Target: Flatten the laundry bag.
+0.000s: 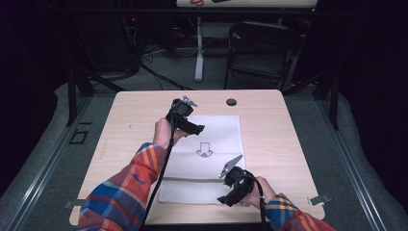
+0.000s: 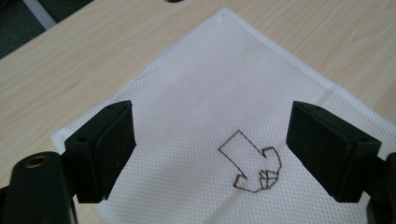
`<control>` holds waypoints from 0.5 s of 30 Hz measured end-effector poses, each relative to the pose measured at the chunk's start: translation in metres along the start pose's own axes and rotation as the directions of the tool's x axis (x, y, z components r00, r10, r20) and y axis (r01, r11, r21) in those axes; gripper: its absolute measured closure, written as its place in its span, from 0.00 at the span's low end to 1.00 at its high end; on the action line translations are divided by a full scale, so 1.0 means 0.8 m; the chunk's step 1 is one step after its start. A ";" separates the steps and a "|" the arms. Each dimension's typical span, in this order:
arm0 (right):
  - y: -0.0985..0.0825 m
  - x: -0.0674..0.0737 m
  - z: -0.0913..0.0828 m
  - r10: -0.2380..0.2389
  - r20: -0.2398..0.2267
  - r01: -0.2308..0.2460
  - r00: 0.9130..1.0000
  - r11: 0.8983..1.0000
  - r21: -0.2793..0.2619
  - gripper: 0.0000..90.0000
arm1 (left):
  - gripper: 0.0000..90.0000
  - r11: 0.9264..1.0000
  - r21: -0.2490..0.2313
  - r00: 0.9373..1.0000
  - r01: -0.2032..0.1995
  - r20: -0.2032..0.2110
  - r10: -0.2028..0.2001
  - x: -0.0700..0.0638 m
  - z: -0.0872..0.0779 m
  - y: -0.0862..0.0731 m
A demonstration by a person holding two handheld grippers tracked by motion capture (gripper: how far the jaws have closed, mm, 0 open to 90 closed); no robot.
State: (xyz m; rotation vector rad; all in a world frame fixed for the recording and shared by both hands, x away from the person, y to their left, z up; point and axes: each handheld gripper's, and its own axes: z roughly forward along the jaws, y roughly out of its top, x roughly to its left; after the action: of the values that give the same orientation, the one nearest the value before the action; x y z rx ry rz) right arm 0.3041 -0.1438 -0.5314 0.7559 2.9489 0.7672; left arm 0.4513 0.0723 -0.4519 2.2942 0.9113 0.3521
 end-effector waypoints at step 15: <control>-0.014 -0.018 -0.024 0.059 0.071 -0.057 0.996 0.998 -0.039 0.13 | 0.16 0.998 0.059 0.998 -0.018 0.062 0.014 -0.029 -0.018 -0.059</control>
State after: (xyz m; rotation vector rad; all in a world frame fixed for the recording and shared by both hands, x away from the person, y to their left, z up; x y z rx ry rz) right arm 0.3093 -0.1677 -0.5212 0.8517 2.8522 0.7778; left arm 0.4032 0.0895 -0.4720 2.3548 0.8841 0.2625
